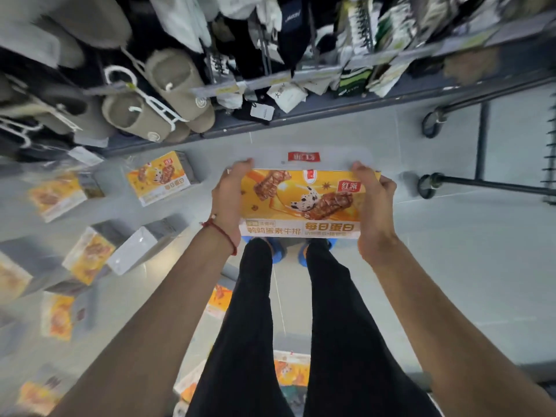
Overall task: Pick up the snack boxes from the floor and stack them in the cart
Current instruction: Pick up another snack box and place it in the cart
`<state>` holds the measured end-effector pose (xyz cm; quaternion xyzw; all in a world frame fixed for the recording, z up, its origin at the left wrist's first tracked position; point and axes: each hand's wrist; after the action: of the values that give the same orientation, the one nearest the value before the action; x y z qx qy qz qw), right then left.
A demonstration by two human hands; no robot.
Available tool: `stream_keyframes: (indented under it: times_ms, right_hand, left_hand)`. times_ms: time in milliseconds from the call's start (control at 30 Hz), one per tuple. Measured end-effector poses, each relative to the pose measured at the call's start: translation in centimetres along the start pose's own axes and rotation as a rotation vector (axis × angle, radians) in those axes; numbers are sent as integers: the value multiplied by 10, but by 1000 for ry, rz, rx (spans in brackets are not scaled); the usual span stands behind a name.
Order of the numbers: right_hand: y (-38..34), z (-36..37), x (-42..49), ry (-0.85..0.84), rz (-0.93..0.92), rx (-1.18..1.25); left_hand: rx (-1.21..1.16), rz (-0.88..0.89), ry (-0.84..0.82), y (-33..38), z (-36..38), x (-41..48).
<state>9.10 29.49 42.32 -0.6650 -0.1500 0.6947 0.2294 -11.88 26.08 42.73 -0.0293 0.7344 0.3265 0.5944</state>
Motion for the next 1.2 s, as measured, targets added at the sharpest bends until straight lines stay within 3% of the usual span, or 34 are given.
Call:
stream_keyframes:
  times_ms: [267,533,733,867,1000,1200]
  right_hand:
    - [-41,-17,-99,-81,-203,80]
    - [-61,-28,-169,-94,-326,120]
    - [-60,-30,-209,-2,-367,178]
    - [-52,-44,-225,99,-391,273]
    - [-39,-66,-235,167,-418,362]
    - [-28,-123,-242,238,-460,445]
  left_hand:
    - [-31,202,-175,47,4,-113]
    - [10,196,-305,72,3,-175]
    - [104,224,-356,84,8,-191]
    - [228,268,-476,91,24,-207]
    - [378,306,-581,91,51,-221]
    - [474,358,-611,72,114,-243]
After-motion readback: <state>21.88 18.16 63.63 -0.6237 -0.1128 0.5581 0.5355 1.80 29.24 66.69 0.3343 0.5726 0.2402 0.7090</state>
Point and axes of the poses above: each hand's wrist, its own x-axis towards the middle knuckle, its own z-axis out of the palm, y = z × x, and after that the axes turned 7 degrees about -y, right-handed
